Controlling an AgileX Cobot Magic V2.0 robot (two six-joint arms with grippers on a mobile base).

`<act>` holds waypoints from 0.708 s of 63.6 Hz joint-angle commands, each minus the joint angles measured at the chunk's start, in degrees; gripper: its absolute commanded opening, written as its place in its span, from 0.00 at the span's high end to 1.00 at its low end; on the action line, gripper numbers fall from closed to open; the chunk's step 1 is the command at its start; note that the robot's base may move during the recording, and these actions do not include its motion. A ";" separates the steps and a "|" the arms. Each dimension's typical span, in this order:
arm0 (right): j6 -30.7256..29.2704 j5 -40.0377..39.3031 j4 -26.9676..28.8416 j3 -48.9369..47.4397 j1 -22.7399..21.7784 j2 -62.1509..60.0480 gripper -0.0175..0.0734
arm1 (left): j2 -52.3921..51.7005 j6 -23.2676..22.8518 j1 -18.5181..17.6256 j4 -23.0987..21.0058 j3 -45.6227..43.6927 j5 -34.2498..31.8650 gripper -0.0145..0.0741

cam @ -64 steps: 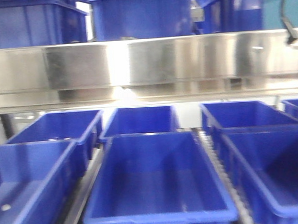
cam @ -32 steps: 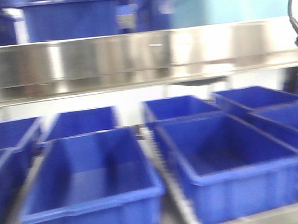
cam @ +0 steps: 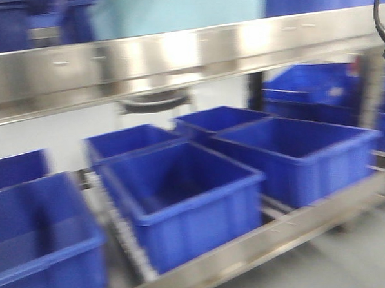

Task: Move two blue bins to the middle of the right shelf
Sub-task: 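Drive away from the shelf holding the turquoise bin in both grippers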

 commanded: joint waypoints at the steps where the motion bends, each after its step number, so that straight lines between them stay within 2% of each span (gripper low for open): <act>1: -0.75 -4.08 3.10 -0.86 0.75 -0.84 0.98 | -0.68 0.27 -0.86 -3.62 -0.73 -3.59 0.96; 45: -0.75 -4.08 3.10 -0.86 0.75 -0.84 0.98 | -0.68 0.27 -0.86 -3.62 -0.73 -3.59 0.96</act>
